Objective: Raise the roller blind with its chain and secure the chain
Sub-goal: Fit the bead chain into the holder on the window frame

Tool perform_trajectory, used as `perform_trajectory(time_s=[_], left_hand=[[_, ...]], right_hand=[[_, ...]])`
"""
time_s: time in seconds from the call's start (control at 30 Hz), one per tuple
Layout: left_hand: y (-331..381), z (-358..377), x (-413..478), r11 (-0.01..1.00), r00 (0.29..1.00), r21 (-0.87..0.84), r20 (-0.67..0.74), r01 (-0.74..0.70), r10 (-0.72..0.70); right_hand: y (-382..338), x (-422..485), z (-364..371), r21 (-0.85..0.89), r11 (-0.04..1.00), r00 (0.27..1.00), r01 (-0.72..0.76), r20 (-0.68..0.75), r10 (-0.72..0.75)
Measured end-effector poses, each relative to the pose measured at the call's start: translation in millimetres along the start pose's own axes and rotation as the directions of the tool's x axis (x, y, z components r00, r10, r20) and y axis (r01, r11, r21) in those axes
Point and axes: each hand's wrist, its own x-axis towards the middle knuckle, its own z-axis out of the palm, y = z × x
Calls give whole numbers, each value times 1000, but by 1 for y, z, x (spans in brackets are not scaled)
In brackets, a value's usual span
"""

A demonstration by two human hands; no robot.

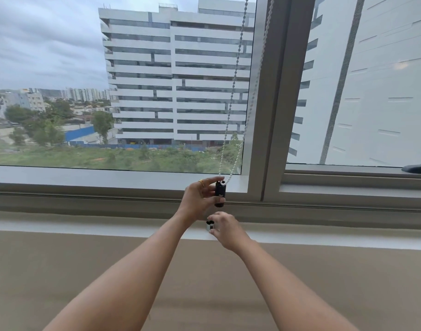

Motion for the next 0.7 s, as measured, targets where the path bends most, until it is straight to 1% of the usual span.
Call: perform_trajectory(time_s=[0.17, 0.3, 0.43, 0.57, 0.7], left_hand=[[0, -4, 1, 1000, 1000, -11, -4, 4, -4], [-1, -7, 0, 1000, 1000, -23, -1, 13, -13], [-2, -11, 1, 1000, 1000, -26, -2, 14, -15], [-3, -14, 2, 1000, 1000, -21, -2, 11, -11], [-4, -16, 2, 1000, 1000, -20, -8, 11, -11]], right_hand=[[-4, 5, 5, -109, 994, 993, -19, 111, 32], [-6, 6, 11, -153, 987, 986, -41, 153, 65], [-8, 8, 13, -141, 989, 990, -42, 124, 59], [-10, 9, 15, -139, 990, 997, -30, 60, 39], [-9, 10, 15, -116, 992, 998, -55, 0, 56]])
